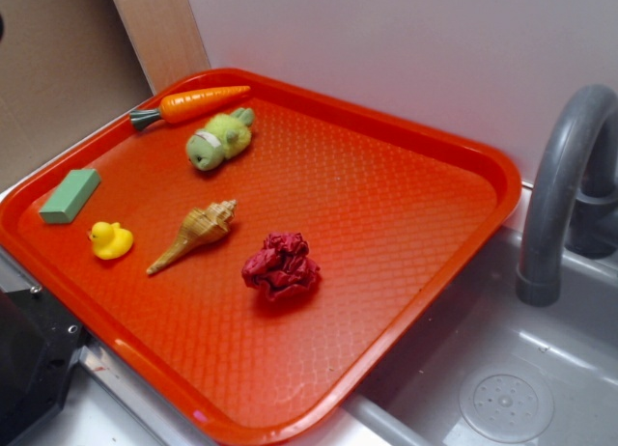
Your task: Grab the green block.
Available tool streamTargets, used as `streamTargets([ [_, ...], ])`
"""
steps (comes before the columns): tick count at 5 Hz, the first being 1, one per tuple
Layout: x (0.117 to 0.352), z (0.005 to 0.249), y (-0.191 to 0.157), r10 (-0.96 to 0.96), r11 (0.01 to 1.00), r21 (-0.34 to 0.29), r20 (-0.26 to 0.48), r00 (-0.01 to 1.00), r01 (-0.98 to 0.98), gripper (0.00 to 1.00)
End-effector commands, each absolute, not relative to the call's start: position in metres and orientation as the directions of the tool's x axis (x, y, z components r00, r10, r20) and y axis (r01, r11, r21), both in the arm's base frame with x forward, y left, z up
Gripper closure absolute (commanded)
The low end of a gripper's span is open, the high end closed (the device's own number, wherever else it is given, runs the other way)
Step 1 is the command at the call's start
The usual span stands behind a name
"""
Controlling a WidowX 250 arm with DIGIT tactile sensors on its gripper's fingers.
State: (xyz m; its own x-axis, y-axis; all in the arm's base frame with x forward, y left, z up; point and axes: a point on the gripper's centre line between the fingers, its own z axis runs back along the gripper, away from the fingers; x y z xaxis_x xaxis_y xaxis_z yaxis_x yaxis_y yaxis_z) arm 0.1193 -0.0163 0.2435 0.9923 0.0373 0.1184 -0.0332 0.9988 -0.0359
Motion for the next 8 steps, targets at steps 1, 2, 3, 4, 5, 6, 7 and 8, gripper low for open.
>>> streamTargets([
  [1,0.119,0.244,-0.016,0.037,0.999,-0.036,0.118,0.992,-0.033,0.00],
  [2,0.157,0.248,0.005,0.283,0.959,-0.070,0.172,0.943,-0.275,0.00],
  [3,0.190,0.232,0.040,0.505,0.862,-0.054,0.181,0.844,-0.504,0.00],
  [4,0.206,0.212,0.079,0.570,0.812,-0.006,0.222,0.791,-0.583,0.00],
  [5,0.202,0.189,0.113,0.548,0.799,0.083,0.309,0.778,-0.596,0.00],
  [6,0.183,0.163,0.143,0.509,0.795,0.206,0.285,0.812,-0.570,0.00],
  [7,0.173,0.138,0.142,0.479,0.819,0.219,0.248,0.842,-0.530,0.00],
  [8,0.171,0.115,0.138,0.478,0.834,0.207,0.192,0.857,-0.512,0.00],
])
